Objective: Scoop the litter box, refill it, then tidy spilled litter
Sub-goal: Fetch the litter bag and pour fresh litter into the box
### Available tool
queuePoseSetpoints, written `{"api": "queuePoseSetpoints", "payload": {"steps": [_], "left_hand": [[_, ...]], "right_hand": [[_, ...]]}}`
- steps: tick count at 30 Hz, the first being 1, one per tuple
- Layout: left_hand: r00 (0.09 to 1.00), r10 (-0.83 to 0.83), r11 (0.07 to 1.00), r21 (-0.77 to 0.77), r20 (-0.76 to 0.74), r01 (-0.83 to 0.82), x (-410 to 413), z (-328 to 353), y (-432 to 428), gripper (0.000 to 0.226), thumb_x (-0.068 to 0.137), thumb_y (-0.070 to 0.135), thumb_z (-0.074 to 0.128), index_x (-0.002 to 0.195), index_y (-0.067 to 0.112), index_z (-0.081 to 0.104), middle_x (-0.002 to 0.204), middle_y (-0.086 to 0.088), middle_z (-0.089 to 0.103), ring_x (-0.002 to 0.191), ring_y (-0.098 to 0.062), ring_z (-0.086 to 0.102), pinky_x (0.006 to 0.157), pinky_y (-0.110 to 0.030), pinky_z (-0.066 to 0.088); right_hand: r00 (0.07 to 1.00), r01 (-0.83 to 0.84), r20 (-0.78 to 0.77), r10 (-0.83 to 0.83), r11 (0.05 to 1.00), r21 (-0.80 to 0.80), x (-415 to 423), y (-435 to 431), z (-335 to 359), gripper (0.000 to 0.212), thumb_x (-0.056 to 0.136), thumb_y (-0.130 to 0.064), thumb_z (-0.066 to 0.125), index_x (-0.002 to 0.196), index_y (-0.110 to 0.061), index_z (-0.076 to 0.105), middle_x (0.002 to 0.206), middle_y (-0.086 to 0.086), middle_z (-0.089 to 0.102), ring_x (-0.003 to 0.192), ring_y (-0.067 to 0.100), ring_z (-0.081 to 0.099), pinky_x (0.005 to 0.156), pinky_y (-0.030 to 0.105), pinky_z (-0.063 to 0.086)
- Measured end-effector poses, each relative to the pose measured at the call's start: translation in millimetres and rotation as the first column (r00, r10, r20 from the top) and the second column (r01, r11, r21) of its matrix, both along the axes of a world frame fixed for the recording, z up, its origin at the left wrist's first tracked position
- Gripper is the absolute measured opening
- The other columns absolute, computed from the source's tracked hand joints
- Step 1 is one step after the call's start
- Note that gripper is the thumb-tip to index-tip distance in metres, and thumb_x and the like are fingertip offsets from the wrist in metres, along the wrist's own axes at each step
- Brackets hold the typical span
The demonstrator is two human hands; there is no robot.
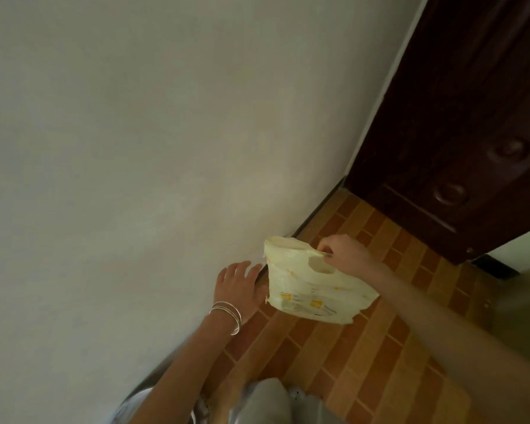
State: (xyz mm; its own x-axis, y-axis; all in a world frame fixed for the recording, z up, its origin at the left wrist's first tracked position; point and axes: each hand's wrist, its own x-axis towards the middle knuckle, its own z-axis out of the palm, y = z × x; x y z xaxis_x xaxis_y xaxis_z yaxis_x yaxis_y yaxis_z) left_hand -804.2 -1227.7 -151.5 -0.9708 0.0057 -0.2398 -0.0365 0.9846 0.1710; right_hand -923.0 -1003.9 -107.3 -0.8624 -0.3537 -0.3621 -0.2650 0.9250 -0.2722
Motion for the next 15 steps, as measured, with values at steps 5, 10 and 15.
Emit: {"api": "queuePoseSetpoints", "payload": {"steps": [5,10,15], "left_hand": [[1.0,0.001,1.0,-0.002,0.025,-0.001,-66.8,-7.4,9.4,0.087,0.069,0.063,-0.009,0.145,0.034,0.023,0.151,0.006,0.027,0.138,-0.018,0.022,0.115,-0.037,0.015],[0.996,-0.036,0.999,-0.007,0.086,0.037,-130.2,-17.6,18.8,0.054,0.096,0.051,0.028,0.146,0.033,0.021,0.153,0.004,0.024,0.141,-0.02,0.018,0.116,-0.038,0.013],[0.992,-0.061,0.998,-0.025,0.112,0.065,-179.3,-23.7,33.2,0.055,0.095,0.053,0.027,0.146,0.032,0.021,0.153,0.004,0.024,0.14,-0.02,0.019,0.116,-0.037,0.013]], "right_hand": [[0.998,-0.05,-0.029,0.052,0.996,0.076,-74.0,10.7,-19.0,0.022,0.09,-0.015,0.051,0.106,-0.023,0.063,0.102,-0.004,0.065,0.09,0.015,0.062,0.074,0.03,0.052],[0.998,-0.059,-0.026,0.065,0.983,0.173,-145.4,22.2,-32.5,0.024,0.091,-0.016,0.048,0.108,-0.025,0.061,0.104,-0.003,0.062,0.093,0.018,0.059,0.072,0.029,0.044],[0.995,-0.098,-0.001,0.1,0.975,0.202,-204.7,36.8,-45.0,0.024,0.091,-0.017,0.048,0.109,-0.025,0.062,0.107,-0.002,0.061,0.096,0.02,0.06,0.076,0.031,0.047]]}}
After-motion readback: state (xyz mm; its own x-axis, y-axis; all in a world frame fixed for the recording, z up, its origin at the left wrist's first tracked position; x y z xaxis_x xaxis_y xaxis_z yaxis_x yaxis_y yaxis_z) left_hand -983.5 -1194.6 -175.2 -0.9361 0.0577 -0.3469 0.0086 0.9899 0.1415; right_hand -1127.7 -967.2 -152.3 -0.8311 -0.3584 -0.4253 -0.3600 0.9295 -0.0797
